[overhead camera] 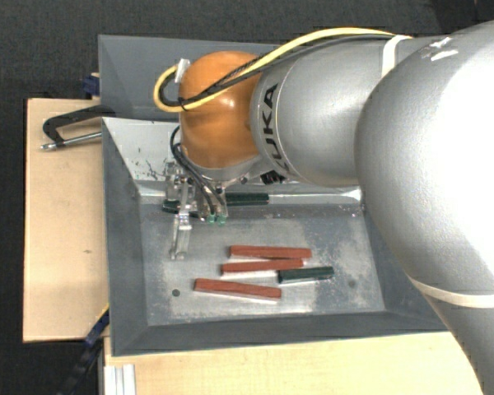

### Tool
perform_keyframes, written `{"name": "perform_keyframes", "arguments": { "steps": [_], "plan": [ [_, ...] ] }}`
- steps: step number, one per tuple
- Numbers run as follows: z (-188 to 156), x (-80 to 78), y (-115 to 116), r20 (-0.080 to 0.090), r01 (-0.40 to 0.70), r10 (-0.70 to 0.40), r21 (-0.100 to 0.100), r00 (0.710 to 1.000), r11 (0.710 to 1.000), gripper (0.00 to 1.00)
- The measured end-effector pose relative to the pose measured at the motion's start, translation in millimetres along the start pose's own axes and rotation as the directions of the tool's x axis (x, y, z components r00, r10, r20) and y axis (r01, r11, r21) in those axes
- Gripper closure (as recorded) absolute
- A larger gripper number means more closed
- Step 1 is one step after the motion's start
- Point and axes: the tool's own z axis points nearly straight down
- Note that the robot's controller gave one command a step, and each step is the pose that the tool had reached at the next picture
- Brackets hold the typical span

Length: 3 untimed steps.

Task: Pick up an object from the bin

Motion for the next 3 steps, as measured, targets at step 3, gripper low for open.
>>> {"name": "perform_keyframes", "arguments": {
  "steps": [3],
  "plan": [
    [75.3, -0.8, -71.9, -0.007, 0.005, -0.005, -0.002, 1.000, 1.000, 0.00]
  ]
}}
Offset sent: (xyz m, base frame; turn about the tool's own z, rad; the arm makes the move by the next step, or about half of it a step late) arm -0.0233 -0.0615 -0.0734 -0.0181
